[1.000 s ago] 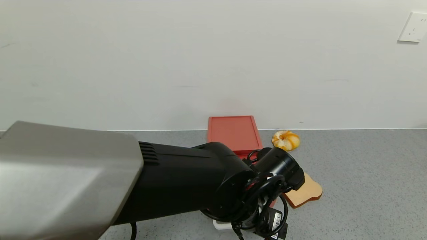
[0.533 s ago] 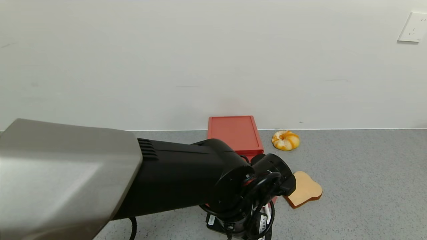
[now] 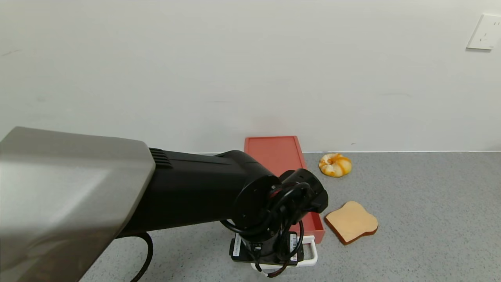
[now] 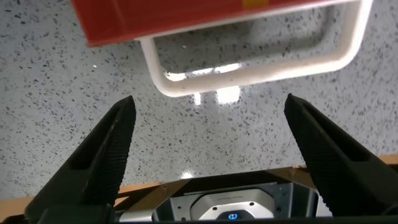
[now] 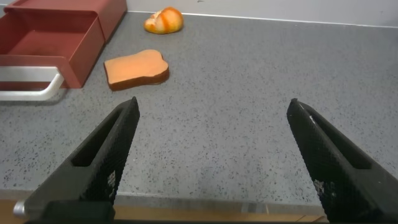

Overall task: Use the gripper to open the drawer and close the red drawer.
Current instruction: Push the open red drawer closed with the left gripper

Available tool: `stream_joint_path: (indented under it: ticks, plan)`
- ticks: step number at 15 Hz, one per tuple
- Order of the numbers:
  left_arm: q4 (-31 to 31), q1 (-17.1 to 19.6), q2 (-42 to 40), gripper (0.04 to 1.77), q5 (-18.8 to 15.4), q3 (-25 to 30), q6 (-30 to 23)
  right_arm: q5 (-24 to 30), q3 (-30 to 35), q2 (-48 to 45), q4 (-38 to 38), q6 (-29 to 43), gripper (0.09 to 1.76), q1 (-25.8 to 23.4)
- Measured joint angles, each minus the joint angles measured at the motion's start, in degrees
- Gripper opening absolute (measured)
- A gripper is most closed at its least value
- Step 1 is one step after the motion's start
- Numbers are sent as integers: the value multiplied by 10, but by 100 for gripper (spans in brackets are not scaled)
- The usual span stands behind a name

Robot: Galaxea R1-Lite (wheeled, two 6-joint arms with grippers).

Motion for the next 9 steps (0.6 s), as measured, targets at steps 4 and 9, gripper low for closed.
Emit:
stream_joint_path:
  ticks: [4,9]
  plan:
    - [2,12,6,172,4,-7,-33,0,0,0,0,0,174,0]
    - [3,16,17,172,2,-10,-44,0,0,0,0,0,174,0]
